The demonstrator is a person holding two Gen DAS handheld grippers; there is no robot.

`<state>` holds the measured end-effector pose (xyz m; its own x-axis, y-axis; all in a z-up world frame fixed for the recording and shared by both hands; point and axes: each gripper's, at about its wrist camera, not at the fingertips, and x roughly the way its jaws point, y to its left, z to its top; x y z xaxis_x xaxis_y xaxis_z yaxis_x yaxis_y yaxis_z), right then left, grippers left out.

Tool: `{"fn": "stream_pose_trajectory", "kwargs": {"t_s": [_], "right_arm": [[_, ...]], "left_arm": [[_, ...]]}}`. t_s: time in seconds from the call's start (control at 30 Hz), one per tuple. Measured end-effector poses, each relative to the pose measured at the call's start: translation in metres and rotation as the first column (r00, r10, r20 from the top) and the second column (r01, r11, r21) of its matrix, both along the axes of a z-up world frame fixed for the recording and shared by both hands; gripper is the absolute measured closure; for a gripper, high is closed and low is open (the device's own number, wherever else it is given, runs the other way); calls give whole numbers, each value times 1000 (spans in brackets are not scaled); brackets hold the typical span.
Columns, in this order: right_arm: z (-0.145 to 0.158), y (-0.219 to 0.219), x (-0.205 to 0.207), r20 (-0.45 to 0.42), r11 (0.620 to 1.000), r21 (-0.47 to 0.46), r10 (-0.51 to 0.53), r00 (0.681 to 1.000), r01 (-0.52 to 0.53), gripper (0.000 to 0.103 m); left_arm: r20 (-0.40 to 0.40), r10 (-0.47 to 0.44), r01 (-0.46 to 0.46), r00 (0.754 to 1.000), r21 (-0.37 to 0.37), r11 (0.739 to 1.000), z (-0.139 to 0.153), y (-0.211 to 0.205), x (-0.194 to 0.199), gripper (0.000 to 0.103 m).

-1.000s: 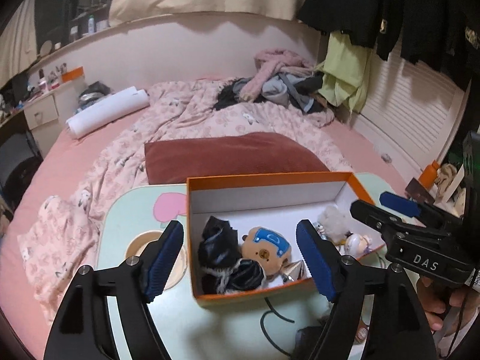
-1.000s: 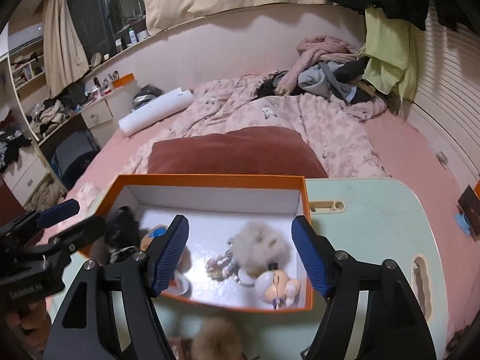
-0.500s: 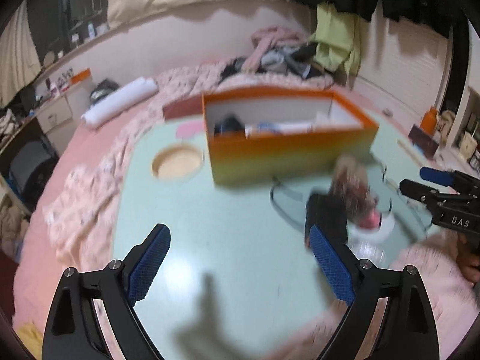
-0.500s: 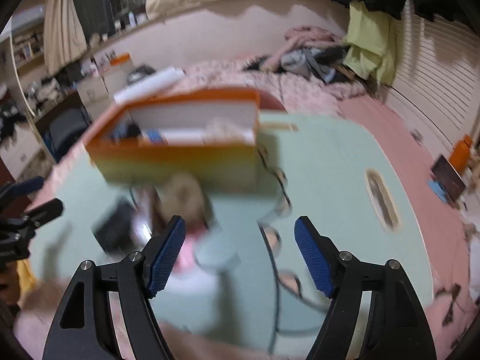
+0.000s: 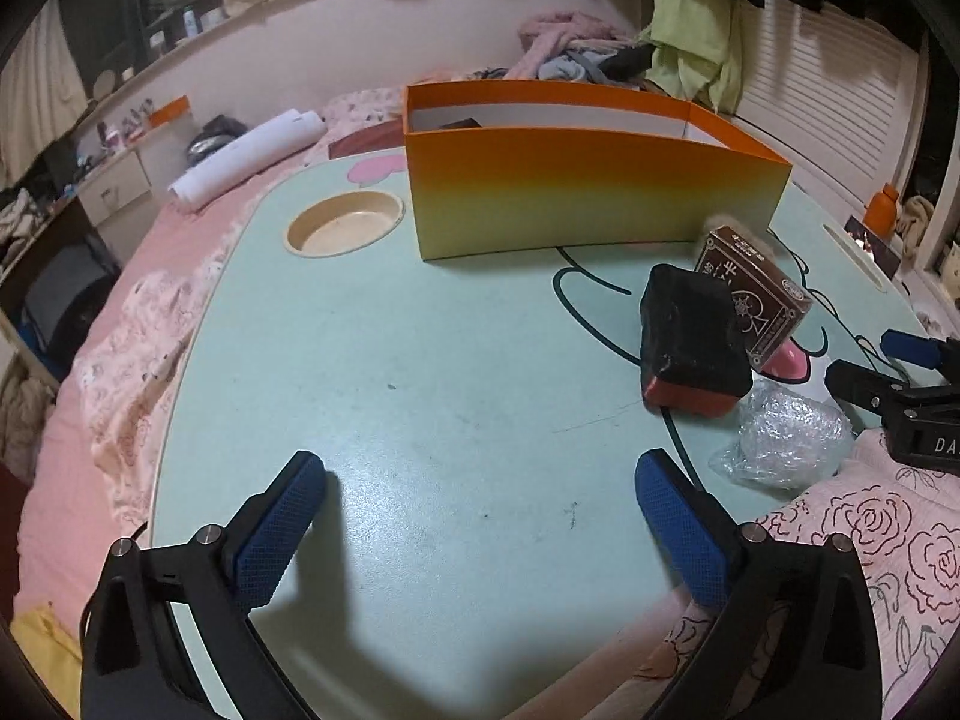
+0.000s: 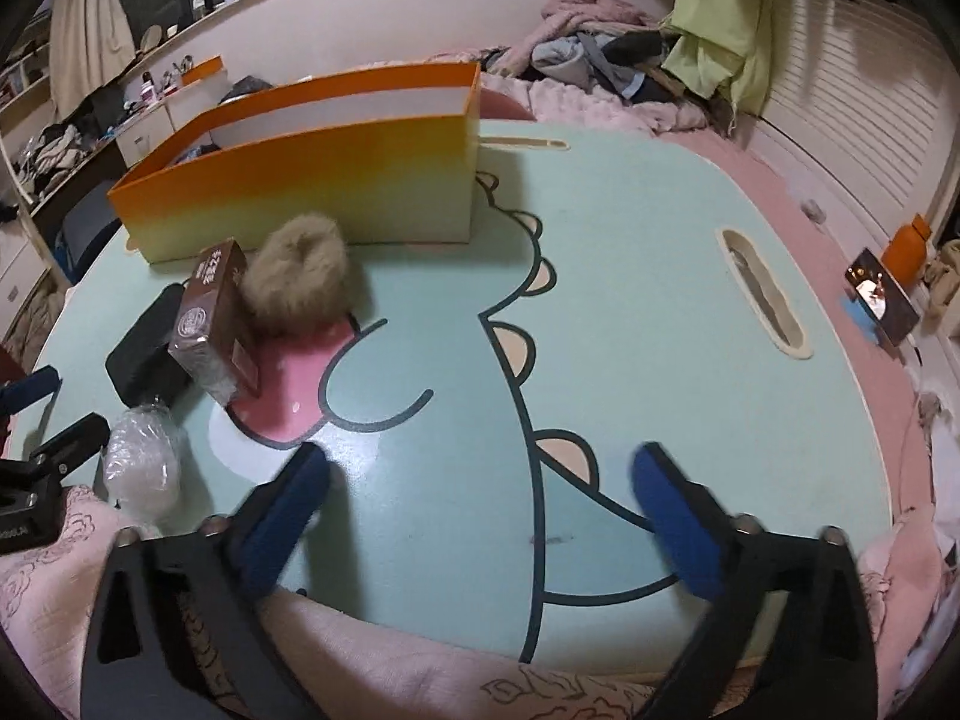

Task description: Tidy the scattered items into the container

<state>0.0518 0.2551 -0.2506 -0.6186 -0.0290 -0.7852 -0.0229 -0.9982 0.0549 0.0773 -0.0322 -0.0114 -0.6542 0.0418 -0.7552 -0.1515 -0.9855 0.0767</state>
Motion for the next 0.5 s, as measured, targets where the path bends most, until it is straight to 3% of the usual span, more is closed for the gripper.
{"fn": "stream_pose_trajectory", "kwargs": {"t_s": [0.5], "right_arm": [[-3,0,3,-3,1000,-1,3,1000,-3,0]], "left_arm": [[-2,-2,2,1000,2,1000,-1,1,0,0]]}}
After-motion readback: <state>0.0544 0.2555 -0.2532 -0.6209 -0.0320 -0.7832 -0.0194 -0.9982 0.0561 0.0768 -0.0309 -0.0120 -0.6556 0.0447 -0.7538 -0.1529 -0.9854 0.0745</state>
